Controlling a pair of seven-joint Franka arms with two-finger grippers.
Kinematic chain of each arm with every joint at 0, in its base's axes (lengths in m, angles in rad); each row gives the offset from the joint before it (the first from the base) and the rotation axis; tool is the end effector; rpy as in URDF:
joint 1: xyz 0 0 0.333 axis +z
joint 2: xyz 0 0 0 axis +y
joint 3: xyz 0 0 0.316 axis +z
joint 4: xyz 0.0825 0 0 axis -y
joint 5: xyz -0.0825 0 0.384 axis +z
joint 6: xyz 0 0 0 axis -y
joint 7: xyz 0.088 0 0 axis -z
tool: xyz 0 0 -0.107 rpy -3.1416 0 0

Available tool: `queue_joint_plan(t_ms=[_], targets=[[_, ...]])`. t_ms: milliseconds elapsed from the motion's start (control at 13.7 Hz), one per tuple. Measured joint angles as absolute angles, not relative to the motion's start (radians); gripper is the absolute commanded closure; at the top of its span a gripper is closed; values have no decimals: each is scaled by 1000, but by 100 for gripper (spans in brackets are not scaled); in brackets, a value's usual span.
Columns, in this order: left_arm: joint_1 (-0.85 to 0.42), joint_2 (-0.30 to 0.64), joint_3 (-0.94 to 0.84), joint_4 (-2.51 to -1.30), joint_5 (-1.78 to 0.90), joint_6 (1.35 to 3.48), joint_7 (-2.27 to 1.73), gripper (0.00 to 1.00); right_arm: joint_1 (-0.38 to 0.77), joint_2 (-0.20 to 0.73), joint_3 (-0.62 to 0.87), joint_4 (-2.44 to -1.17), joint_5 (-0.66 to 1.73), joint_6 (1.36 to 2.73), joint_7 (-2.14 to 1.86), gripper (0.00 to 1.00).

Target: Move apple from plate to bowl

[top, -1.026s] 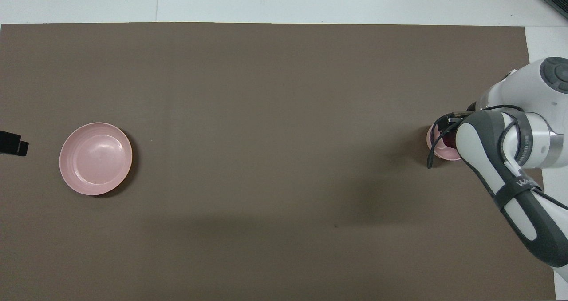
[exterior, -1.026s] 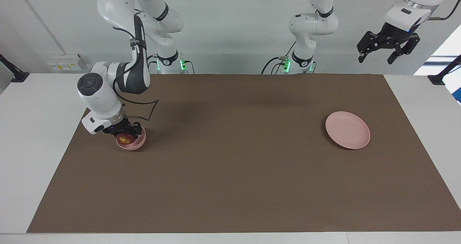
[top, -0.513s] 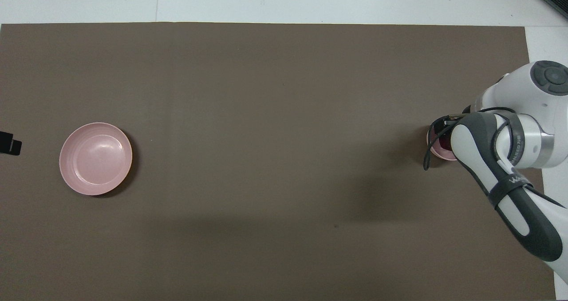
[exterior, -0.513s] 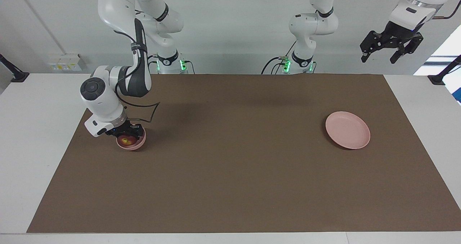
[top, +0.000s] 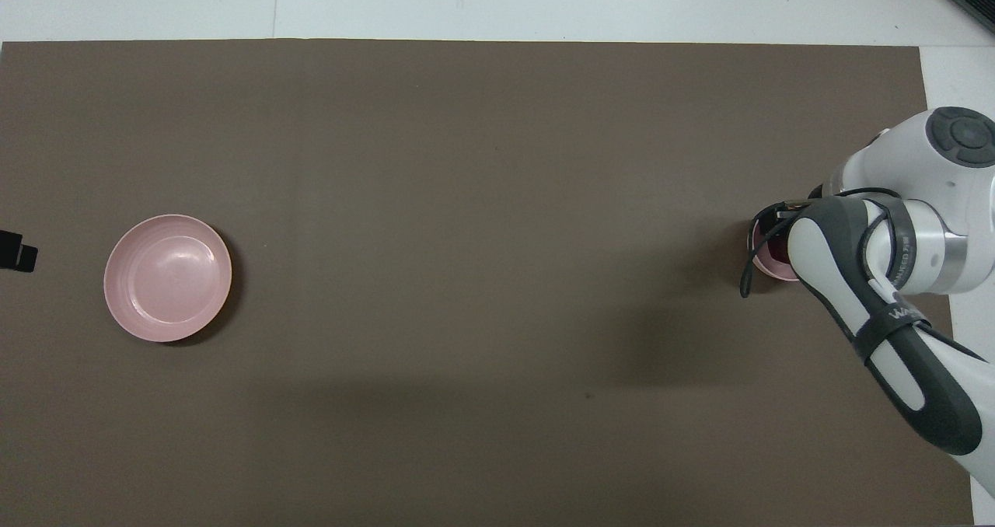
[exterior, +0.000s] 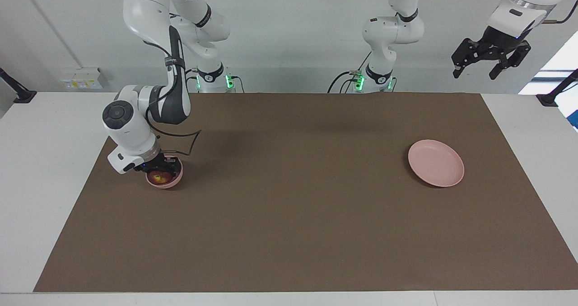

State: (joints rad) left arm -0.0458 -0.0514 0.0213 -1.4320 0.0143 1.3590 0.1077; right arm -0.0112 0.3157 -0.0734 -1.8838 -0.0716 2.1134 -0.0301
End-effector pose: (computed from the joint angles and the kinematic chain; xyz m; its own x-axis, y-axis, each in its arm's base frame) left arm 0.5132 -0.0104 0.6976 0.9914 -0.1289 -0.0229 -0.1291 -0.9916 -0.0105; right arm 0.6119 -0.0529 0.3352 0.9959 -0.0157 -0.0895 -0.0087 -0.9969 0.0779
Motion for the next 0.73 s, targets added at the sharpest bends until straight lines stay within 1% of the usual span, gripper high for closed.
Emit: queue_joint_plan(t_ms=[733], targets=[[-46, -51, 21, -1432, 14, 1359, 108, 0, -8, 316, -71, -1883, -62, 2114, -22, 100]])
